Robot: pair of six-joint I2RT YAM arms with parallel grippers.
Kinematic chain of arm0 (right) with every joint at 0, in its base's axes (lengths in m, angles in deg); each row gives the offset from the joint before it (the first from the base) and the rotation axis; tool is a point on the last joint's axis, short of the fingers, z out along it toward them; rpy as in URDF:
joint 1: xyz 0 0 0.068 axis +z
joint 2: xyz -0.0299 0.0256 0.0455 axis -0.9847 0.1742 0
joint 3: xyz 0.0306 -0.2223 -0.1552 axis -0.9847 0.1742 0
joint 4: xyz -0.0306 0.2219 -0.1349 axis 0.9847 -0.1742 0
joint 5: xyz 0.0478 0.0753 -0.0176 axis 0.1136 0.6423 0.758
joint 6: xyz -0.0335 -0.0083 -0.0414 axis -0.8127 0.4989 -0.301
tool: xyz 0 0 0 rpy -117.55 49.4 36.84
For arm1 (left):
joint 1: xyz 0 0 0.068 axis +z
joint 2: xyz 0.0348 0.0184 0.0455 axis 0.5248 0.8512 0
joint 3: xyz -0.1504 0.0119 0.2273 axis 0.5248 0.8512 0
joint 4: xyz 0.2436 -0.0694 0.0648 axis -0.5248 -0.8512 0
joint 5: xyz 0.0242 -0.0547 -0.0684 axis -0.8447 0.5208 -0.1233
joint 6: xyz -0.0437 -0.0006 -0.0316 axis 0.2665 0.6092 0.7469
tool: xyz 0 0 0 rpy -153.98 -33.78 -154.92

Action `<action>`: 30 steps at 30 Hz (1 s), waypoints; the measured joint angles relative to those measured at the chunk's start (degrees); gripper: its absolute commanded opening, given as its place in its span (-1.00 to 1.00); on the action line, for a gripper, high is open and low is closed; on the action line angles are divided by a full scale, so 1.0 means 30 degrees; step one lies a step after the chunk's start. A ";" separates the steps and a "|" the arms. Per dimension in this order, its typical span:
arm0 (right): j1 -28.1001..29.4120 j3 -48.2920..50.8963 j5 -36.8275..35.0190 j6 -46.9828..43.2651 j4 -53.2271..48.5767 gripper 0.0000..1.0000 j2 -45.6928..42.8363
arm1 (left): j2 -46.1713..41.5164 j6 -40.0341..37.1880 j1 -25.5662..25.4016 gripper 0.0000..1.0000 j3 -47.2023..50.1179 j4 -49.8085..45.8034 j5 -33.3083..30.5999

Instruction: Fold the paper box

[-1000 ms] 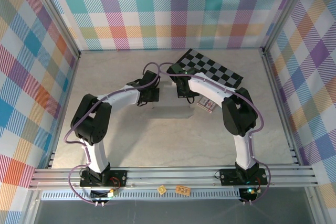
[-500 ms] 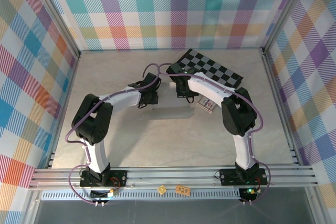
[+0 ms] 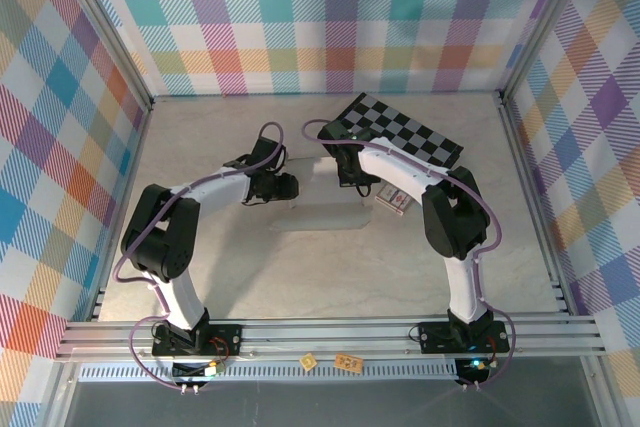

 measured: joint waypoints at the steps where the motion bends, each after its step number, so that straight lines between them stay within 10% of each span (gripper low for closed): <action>1: 0.0000 0.0000 0.0000 0.0000 0.0000 -1.00 0.0000 | 0.0051 0.0000 0.0000 -0.30 0.0029 -0.0007 0.0095; 13: 0.0000 0.0000 0.0036 0.0007 0.0022 -1.00 0.0000 | 0.0663 0.0000 -0.0386 -1.00 -0.0022 0.0554 -0.0678; 24: 0.0007 0.0000 0.0255 0.0007 0.0175 -1.00 0.0000 | 0.0918 0.1603 -0.2047 -1.00 -0.0685 -0.0729 -0.5238; 30: 0.0007 0.0000 0.0379 0.0000 0.0233 -1.00 0.0000 | 0.0823 0.1785 -0.2106 -0.27 -0.0685 -0.1137 -0.5741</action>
